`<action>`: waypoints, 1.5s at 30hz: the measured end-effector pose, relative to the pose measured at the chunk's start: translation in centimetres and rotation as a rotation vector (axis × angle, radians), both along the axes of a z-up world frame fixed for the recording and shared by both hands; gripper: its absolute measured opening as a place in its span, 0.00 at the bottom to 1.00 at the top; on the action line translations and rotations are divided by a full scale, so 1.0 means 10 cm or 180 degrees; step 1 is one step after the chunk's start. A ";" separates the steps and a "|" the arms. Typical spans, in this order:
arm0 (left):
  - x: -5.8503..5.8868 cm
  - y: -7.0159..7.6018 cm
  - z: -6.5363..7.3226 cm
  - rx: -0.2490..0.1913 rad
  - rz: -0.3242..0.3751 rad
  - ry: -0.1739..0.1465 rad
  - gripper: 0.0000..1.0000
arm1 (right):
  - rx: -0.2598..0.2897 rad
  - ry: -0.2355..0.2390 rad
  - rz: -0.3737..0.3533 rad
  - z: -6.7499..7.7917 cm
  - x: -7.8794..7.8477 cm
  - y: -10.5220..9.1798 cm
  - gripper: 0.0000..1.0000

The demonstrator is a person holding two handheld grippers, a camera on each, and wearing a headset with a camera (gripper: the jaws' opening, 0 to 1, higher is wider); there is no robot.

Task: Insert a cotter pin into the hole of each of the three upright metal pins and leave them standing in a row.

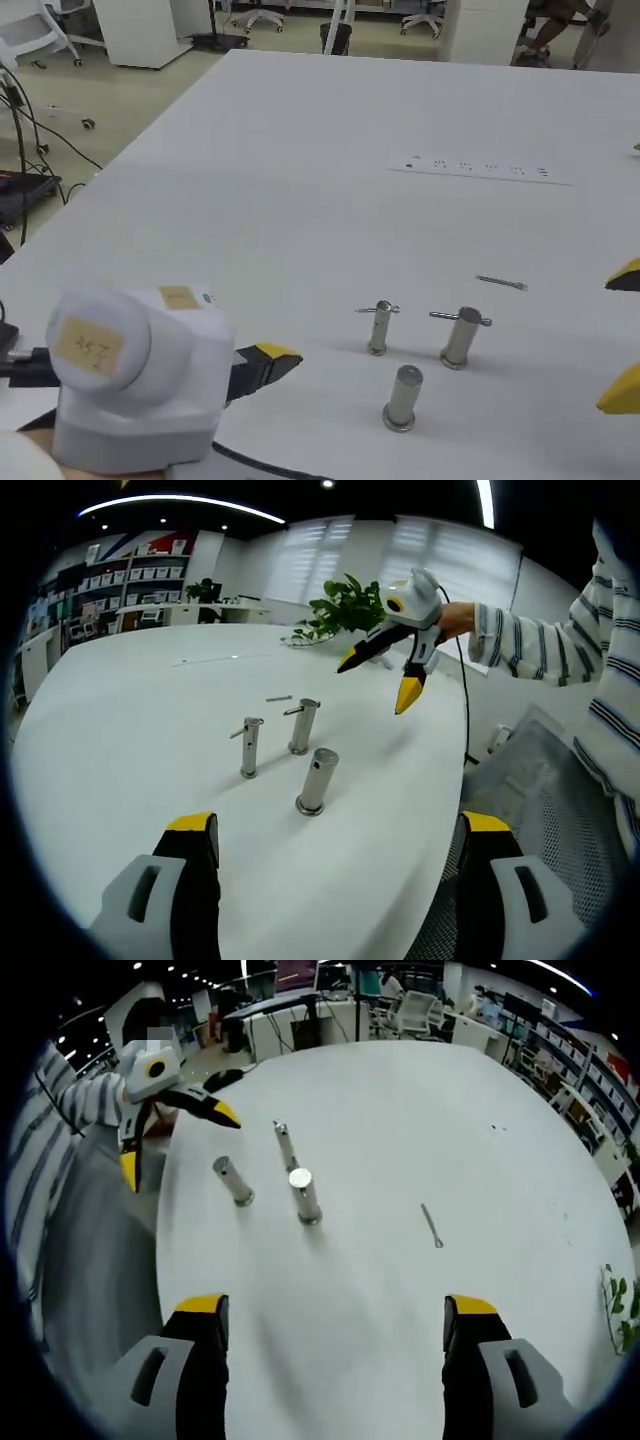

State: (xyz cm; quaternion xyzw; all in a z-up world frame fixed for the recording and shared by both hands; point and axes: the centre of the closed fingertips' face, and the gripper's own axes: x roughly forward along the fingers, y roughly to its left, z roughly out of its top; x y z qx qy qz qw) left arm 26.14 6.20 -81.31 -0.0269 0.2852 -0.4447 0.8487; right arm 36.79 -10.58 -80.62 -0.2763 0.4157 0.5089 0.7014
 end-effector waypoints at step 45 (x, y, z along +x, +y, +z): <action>0.02 -0.07 0.05 -0.0064 -0.0042 -0.0025 0.99 | -0.0754 0.0022 0.0618 -0.59 0.97 0.30 0.30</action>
